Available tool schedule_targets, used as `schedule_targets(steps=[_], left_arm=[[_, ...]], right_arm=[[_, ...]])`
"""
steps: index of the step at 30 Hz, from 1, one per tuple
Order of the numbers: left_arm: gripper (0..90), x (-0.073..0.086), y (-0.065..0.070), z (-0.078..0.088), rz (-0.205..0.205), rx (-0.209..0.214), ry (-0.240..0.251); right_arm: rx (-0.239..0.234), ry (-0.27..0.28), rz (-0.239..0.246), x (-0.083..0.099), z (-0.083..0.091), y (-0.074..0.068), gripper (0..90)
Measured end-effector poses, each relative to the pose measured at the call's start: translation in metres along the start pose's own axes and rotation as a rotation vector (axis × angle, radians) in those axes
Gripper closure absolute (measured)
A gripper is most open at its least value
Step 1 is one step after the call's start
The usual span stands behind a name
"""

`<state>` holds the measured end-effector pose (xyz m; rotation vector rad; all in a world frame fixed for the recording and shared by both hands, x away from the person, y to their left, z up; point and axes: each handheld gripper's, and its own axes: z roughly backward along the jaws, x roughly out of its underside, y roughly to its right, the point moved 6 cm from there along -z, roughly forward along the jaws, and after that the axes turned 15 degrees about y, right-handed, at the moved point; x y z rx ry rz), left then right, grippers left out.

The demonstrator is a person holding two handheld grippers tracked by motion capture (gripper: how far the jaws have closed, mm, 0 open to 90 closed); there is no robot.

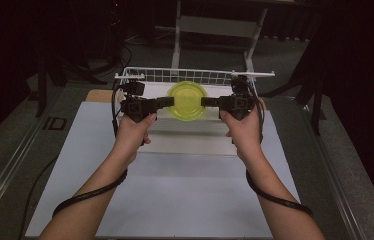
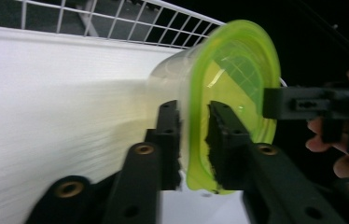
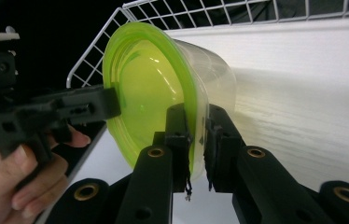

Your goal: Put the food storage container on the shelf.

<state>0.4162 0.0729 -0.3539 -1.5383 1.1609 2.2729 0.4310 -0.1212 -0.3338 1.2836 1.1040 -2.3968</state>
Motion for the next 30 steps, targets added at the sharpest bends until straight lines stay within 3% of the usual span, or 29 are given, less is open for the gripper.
schedule_targets(steps=[6, 10, 15, 28, 30], left_arm=[[70.4, -0.001, 0.002, -0.004, -0.016, -0.021, 0.006], [70.2, -0.002, 0.002, -0.007, -0.011, -0.029, 0.005], [67.8, -0.006, -0.003, -0.014, 0.0, -0.056, 0.008], [58.4, -0.015, -0.005, -0.024, -0.064, -0.114, -0.015], [58.3, -0.017, -0.006, -0.023, -0.036, -0.112, -0.006]], right_arm=[[0.007, -0.029, -0.031, -0.008, -0.006, 0.006, 78.6], [0.028, -0.009, -0.044, -0.018, -0.006, 0.007, 70.1], [0.042, -0.016, -0.058, -0.025, -0.01, 0.01, 72.1], [0.112, -0.037, -0.065, -0.03, -0.022, 0.024, 66.3], [0.112, -0.027, -0.06, -0.032, -0.021, 0.024, 65.1]])
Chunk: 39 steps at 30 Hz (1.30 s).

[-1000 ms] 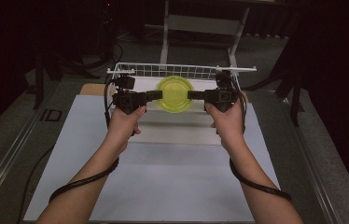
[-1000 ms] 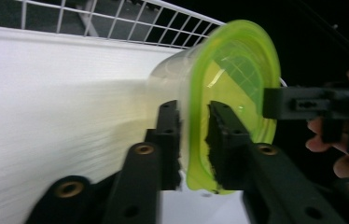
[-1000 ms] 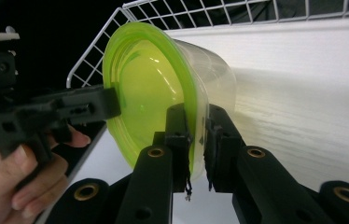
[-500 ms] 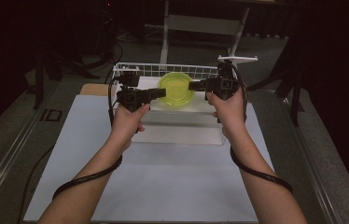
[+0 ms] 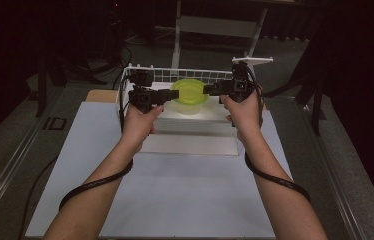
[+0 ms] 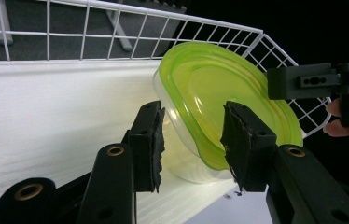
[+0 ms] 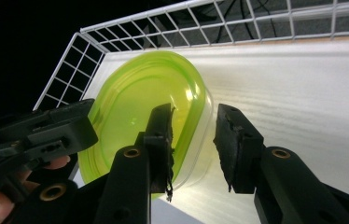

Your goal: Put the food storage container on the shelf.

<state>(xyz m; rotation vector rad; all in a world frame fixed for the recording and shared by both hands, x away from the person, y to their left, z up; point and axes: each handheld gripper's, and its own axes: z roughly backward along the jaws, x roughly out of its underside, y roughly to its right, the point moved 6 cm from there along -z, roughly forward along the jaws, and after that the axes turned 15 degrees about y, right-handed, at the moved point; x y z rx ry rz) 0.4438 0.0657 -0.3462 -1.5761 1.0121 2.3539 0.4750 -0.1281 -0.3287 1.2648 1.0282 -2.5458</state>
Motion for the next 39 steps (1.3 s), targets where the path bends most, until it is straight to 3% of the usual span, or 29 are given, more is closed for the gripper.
schedule_targets(steps=[3, 8, 15, 17, 19, 22, 23, 25, 27, 32, 33, 39], left_arm=[[57.9, -0.002, -0.003, 0.002, 0.006, -0.001, -0.008], [51.8, -0.002, -0.003, 0.011, 0.008, 0.003, 0.01], [49.3, -0.006, 0.0, 0.029, -0.042, -0.006, 0.061], [48.8, -0.005, 0.004, 0.036, -0.04, 0.031, 0.087], [41.5, -0.002, 0.007, 0.043, -0.047, 0.059, 0.109], [35.5, 0.005, 0.011, 0.053, -0.054, 0.143, 0.149], [28.8, 0.007, 0.013, 0.057, -0.061, 0.161, 0.161], [27.0, 0.013, 0.015, 0.062, -0.087, 0.166, 0.166], [24.2, 0.02, 0.017, 0.067, -0.118, 0.172, 0.183], [6.6, 0.04, 0.017, 0.074, -0.202, 0.197, 0.225], [3.2, 0.045, 0.016, 0.075, -0.2, 0.206, 0.223], [2.8, 0.058, 0.01, 0.079, -0.19, 0.232, 0.235]], right_arm=[[0.003, 0.012, 0.029, -0.003, 0.004, -0.001, 61.8], [0.014, 0.029, 0.116, -0.003, 0.013, -0.005, 57.0], [-0.032, 0.074, 0.18, 0.009, 0.03, -0.013, 55.6], [-0.048, 0.083, 0.201, 0.017, 0.035, -0.016, 57.1], [-0.068, 0.081, 0.221, 0.027, 0.039, -0.02, 60.8], [-0.079, 0.068, 0.243, 0.043, 0.04, -0.023, 77.3], [-0.076, 0.059, 0.251, 0.048, 0.039, -0.023, 82.5], [-0.07, 0.05, 0.266, 0.058, 0.035, -0.024, 89.8], [-0.071, 0.041, 0.272, 0.065, 0.027, -0.025, 89.9], [-0.09, 0.036, 0.261, 0.075, 0.011, -0.028, 89.9], [-0.09, 0.034, 0.258, 0.076, 0.008, -0.028, 89.9], [-0.075, 0.041, 0.246, 0.074, -0.004, -0.026, 89.8]])
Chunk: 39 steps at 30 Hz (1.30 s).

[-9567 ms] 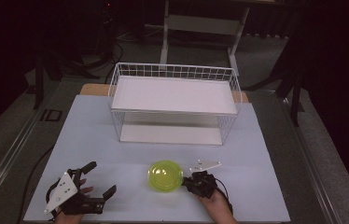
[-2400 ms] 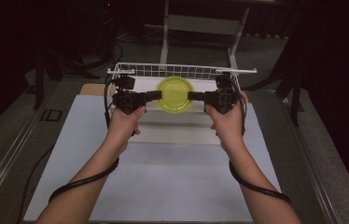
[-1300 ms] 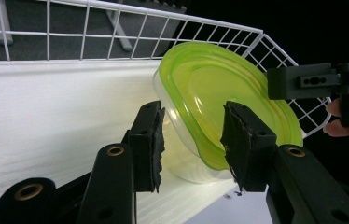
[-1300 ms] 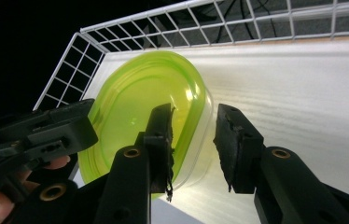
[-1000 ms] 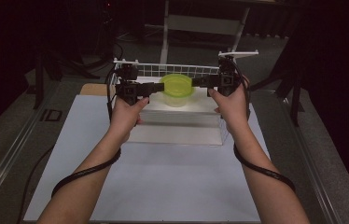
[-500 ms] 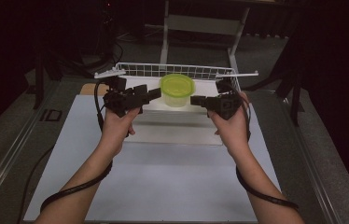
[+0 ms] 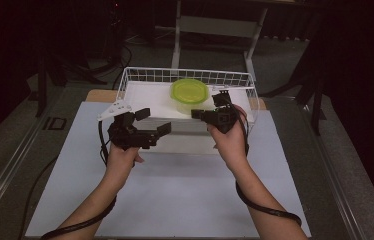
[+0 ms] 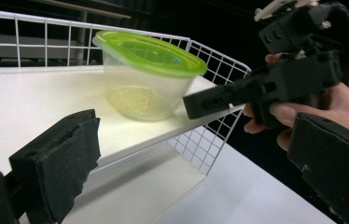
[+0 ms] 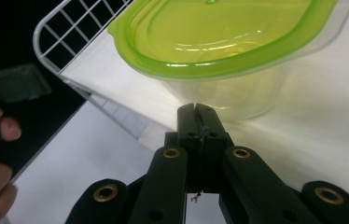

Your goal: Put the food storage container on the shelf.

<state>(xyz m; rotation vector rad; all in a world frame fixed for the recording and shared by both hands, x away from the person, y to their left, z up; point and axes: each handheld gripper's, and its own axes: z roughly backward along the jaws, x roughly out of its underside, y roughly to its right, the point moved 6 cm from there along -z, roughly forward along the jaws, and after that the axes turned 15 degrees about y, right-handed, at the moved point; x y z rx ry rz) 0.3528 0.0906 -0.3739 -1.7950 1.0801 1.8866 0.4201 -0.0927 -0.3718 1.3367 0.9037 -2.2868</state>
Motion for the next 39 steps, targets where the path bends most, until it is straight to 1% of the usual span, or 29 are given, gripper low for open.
schedule_targets(steps=[2, 5, 7, 9, 10, 12, 14, 16, 17, 18, 19, 22, 24, 25, 26, 28, 29, 31, 32, 34, 35, 37, 38, 39], left_arm=[[2.8, 0.002, 0.001, 0.001, -0.005, 0.009, 0.003], [2.8, 0.003, 0.004, 0.003, -0.034, 0.014, 0.002], [2.8, 0.004, 0.007, 0.003, -0.05, 0.016, 0.004], [2.8, 0.005, 0.011, 0.004, -0.058, 0.034, 0.002], [2.8, 0.006, 0.013, 0.004, -0.066, 0.031, 0.002], [2.8, 0.008, 0.017, 0.005, -0.071, 0.053, -0.01], [2.8, 0.009, 0.02, 0.006, -0.091, 0.051, -0.016], [2.8, 0.01, 0.023, 0.007, -0.082, 0.057, -0.01], [2.8, 0.01, 0.024, 0.008, -0.076, 0.06, -0.006], [2.8, 0.011, 0.024, 0.009, -0.079, 0.064, -0.007], [2.8, 0.012, 0.025, 0.01, -0.082, 0.063, -0.006], [2.8, 0.016, 0.026, 0.013, -0.087, 0.065, -0.01], [2.8, 0.019, 0.028, 0.015, -0.08, 0.073, -0.007], [2.8, 0.02, 0.029, 0.016, -0.075, 0.079, -0.002], [2.8, 0.023, 0.03, 0.017, -0.078, 0.078, -0.006], [2.8, 0.027, 0.033, 0.019, -0.089, 0.088, -0.006], [2.8, 0.029, 0.034, 0.02, -0.101, 0.09, -0.01], [2.8, 0.033, 0.036, 0.022, -0.126, 0.1, -0.018], [2.8, 0.035, 0.038, 0.022, -0.133, 0.107, -0.013], [2.8, 0.038, 0.039, 0.023, -0.144, 0.136, -0.014], [2.8, 0.041, 0.039, 0.024, -0.151, 0.144, -0.01], [2.8, 0.044, 0.039, 0.025, -0.174, 0.145, -0.009], [2.8, 0.047, 0.039, 0.026, -0.196, 0.146, -0.003], [2.8, 0.048, 0.039, 0.027, -0.204, 0.142, -0.004]], right_arm=[[0.004, -0.003, -0.007, -0.001, -0.002, 0.002, 89.8], [0.003, -0.001, -0.015, -0.001, -0.003, 0.003, 89.6], [-0.011, 0.006, -0.016, 0.0, 0.0, 0.0, 87.1], [-0.03, 0.006, -0.003, 0.002, 0.004, -0.004, 82.6], [-0.039, 0.01, 0.005, 0.003, 0.006, -0.006, 79.6], [-0.061, 0.014, 0.022, 0.005, 0.011, -0.012, 71.6], [-0.083, 0.03, 0.041, 0.007, 0.016, -0.016, 62.7], [-0.092, 0.043, 0.073, 0.01, 0.022, -0.021, 58.0], [-0.094, 0.056, 0.086, 0.011, 0.025, -0.022, 53.8], [-0.095, 0.065, 0.097, 0.013, 0.027, -0.023, 49.2], [-0.108, 0.078, 0.106, 0.014, 0.03, -0.025, 45.2], [-0.135, 0.099, 0.154, 0.021, 0.035, -0.027, 29.8], [-0.156, 0.105, 0.181, 0.029, 0.037, -0.029, 18.3], [-0.165, 0.104, 0.203, 0.033, 0.038, -0.03, 15.4], [-0.164, 0.105, 0.228, 0.037, 0.039, -0.03, 14.4], [-0.149, 0.117, 0.253, 0.045, 0.039, -0.029, 14.0], [-0.153, 0.118, 0.245, 0.049, 0.039, -0.029, 13.8], [-0.17, 0.137, 0.207, 0.054, 0.04, -0.026, 13.8], [-0.177, 0.145, 0.201, 0.057, 0.04, -0.025, 13.9], [-0.173, 0.16, 0.218, 0.063, 0.041, -0.023, 14.0], [-0.173, 0.161, 0.223, 0.065, 0.041, -0.023, 14.0], [-0.178, 0.161, 0.226, 0.071, 0.041, -0.022, 14.0], [-0.172, 0.164, 0.232, 0.073, 0.042, -0.021, 14.1], [-0.169, 0.167, 0.24, 0.075, 0.042, -0.02, 14.1]])
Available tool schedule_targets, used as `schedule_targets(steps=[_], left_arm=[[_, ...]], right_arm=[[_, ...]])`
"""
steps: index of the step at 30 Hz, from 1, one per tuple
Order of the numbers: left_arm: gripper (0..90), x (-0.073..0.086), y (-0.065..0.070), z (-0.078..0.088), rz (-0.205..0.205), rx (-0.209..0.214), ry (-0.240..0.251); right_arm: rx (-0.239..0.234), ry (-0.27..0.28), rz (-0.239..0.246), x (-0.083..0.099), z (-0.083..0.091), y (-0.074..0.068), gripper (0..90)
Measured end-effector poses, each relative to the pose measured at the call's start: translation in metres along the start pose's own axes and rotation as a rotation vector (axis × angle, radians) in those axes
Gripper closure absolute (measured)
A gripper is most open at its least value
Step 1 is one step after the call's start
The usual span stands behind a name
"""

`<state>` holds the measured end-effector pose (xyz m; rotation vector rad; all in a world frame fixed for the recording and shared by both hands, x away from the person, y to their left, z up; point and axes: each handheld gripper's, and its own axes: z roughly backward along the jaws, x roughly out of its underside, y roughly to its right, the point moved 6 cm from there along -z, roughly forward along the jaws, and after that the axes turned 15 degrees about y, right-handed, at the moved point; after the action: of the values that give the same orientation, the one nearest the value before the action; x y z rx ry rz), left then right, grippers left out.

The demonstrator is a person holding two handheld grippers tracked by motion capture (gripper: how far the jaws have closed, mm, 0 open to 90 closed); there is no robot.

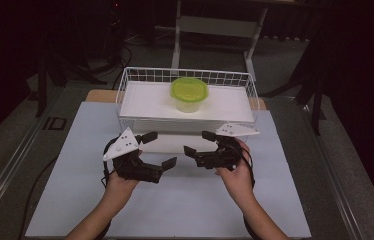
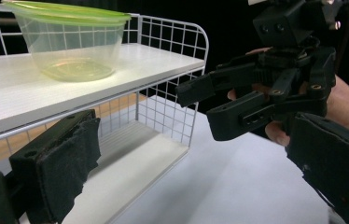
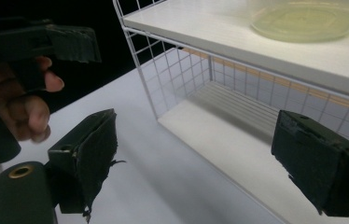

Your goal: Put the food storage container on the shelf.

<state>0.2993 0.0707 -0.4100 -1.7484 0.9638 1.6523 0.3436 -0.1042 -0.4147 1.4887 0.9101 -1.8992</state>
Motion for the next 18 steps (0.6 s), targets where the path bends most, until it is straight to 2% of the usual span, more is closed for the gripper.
schedule_targets(steps=[8, 14, 18], left_arm=[[2.8, 0.018, 0.005, 0.004, 0.016, 0.02, -0.039], [2.9, 0.028, 0.009, 0.01, -0.008, 0.028, -0.059], [2.9, 0.037, 0.009, 0.016, -0.006, 0.028, -0.069]], right_arm=[[-0.002, -0.012, 0.021, 0.02, 0.006, -0.002, 14.1], [-0.006, -0.013, 0.036, 0.036, 0.016, -0.001, 14.2], [-0.008, -0.017, 0.044, 0.046, 0.024, 0.001, 14.3]])
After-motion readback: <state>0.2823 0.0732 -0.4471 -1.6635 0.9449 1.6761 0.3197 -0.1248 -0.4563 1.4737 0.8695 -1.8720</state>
